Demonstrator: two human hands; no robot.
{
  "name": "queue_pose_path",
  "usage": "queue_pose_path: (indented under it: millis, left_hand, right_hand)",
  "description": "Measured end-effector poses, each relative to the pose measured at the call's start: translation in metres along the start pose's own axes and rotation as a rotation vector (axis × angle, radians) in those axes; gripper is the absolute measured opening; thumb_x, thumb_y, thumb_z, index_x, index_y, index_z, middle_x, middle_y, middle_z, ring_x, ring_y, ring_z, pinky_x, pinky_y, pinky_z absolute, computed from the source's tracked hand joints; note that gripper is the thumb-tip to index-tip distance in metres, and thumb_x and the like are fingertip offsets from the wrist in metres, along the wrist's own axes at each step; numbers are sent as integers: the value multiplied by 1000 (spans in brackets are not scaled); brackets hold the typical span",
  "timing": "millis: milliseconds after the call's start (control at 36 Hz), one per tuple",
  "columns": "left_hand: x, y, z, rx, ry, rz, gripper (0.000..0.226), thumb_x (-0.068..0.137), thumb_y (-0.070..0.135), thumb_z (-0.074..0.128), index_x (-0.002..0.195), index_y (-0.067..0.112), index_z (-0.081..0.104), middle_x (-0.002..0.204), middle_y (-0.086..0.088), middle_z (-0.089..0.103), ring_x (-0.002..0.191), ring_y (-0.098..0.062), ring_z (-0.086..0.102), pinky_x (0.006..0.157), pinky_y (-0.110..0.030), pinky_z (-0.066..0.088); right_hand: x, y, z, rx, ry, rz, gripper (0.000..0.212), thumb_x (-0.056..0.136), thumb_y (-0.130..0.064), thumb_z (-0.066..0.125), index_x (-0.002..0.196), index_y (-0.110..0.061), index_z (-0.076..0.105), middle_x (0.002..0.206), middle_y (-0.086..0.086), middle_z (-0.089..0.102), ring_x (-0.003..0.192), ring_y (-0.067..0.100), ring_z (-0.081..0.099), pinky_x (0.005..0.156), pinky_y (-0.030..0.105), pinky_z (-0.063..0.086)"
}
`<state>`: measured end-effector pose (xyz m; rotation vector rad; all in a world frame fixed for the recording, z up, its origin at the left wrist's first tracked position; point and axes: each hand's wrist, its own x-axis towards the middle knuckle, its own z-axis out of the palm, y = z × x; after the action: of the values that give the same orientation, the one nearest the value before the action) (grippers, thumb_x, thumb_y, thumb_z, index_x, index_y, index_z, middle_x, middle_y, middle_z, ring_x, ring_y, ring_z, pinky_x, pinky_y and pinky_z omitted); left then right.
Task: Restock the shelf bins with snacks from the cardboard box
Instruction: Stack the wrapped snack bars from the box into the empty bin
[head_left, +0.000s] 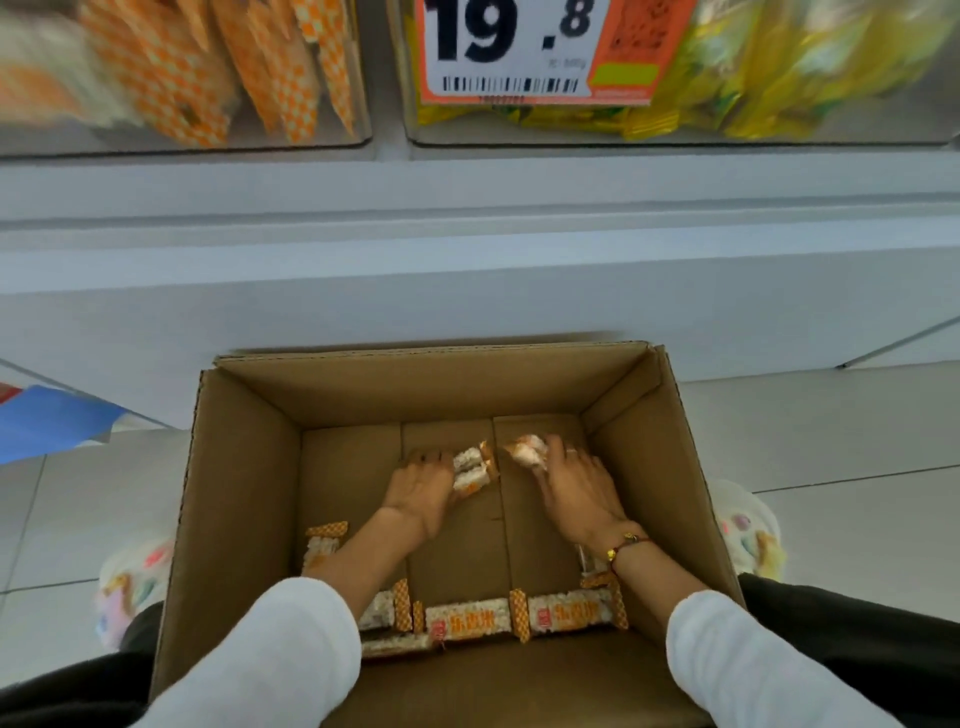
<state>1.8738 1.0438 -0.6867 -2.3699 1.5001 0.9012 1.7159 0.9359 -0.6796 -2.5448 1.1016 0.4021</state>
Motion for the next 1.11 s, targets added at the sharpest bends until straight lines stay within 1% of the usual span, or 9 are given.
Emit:
queue_pose_path:
  millis: [111,250,472,583,694,806,861,1000,1111]
  left_hand:
    - [-16,-12,-31,-512,-92,-145,39,99,38,47,127,11,45,118,-8,60,107,-25,60,86,-34,49]
    - [-53,-23,-87,-1001,-103,-118,31,100,28,48,123,7,47,119,-5,59,111,-20,59,91,-27,47]
    - [-139,-28,-156,-1105,-32,19,31,95,45,52,117,23,55,113,7,66,109,-10,60,102,-36,46]
    - [-185,-26,-196,-1209,231,128,56,80,55,67,123,21,56,122,4,64,113,-11,59,102,-32,45]
    - [-221,-27,-242,-1263,509,199,39,90,37,62,125,22,55,119,3,63,108,-10,60,87,-21,49]
    - [-248,-39,-287,-1507,671,271,18,90,37,58,90,18,58,66,12,65,71,-7,63,91,-35,52]
    - [-258,-50,-304,-1593,779,260,20,92,37,57,83,20,57,54,12,61,60,-7,62,81,-32,54]
    - [-272,-86,-333,-1568,1100,188,15,92,36,59,94,21,59,79,1,62,69,-10,61,69,-23,53]
    - [-267,-120,-341,-1371,1279,77,38,89,46,61,118,21,58,106,0,61,97,-18,60,86,-34,51]
  right_hand:
    - [-8,-12,-34,619,-31,122,39,103,-30,39,140,-22,32,108,5,62,90,21,64,73,33,53]
    - [-12,-33,-82,1310,-111,217,27,104,-20,36,127,-10,45,99,4,61,81,15,62,61,21,51]
    - [-35,-82,-145,1078,-203,41,38,100,-34,48,133,-15,48,117,2,64,105,19,63,97,38,49]
    - [-56,-120,-178,1159,-221,-102,33,100,-35,48,127,-18,54,118,2,67,104,16,66,96,35,51]
    - [-76,-155,-221,1185,-120,-214,26,103,-32,39,118,-22,58,105,-2,69,87,7,67,67,18,49]
    - [-94,-174,-274,1194,53,-248,23,101,-24,40,108,-12,58,112,11,64,100,23,61,83,28,46]
    - [-100,-180,-302,1144,144,-286,22,100,-20,40,105,-2,52,105,12,58,91,24,56,74,28,40]
    - [-98,-212,-368,982,332,-481,20,101,-27,42,121,-25,44,97,-11,51,81,-2,47,67,16,38]
    - [-77,-247,-401,381,513,-631,39,103,-35,38,138,-19,34,113,7,62,98,27,61,83,37,48]
